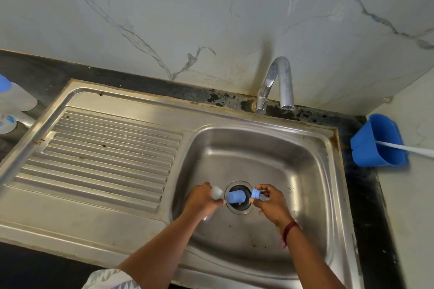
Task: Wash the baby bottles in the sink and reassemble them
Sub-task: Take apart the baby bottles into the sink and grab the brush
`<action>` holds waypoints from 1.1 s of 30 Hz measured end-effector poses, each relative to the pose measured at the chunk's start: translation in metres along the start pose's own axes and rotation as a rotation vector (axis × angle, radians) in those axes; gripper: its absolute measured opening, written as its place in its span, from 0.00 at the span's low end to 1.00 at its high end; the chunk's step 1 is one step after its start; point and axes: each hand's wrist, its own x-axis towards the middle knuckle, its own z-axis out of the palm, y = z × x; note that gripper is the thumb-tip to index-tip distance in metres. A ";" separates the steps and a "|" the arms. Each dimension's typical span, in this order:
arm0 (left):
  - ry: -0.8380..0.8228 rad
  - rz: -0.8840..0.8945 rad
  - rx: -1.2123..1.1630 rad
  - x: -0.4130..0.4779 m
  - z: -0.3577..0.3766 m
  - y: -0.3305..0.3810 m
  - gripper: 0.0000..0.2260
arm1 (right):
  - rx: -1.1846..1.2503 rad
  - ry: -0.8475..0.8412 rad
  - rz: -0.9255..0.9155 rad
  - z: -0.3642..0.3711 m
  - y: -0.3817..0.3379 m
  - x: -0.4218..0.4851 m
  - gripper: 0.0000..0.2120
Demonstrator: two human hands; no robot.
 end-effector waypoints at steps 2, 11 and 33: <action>0.005 -0.070 -0.014 0.004 0.006 -0.002 0.25 | -0.011 -0.017 0.043 0.001 0.004 -0.002 0.15; 0.004 -0.178 0.023 0.018 0.021 -0.003 0.26 | -0.052 -0.054 0.051 0.012 0.005 -0.001 0.15; -0.132 0.019 -0.601 -0.012 0.000 0.026 0.13 | 0.111 -0.133 -0.048 0.011 -0.012 -0.007 0.17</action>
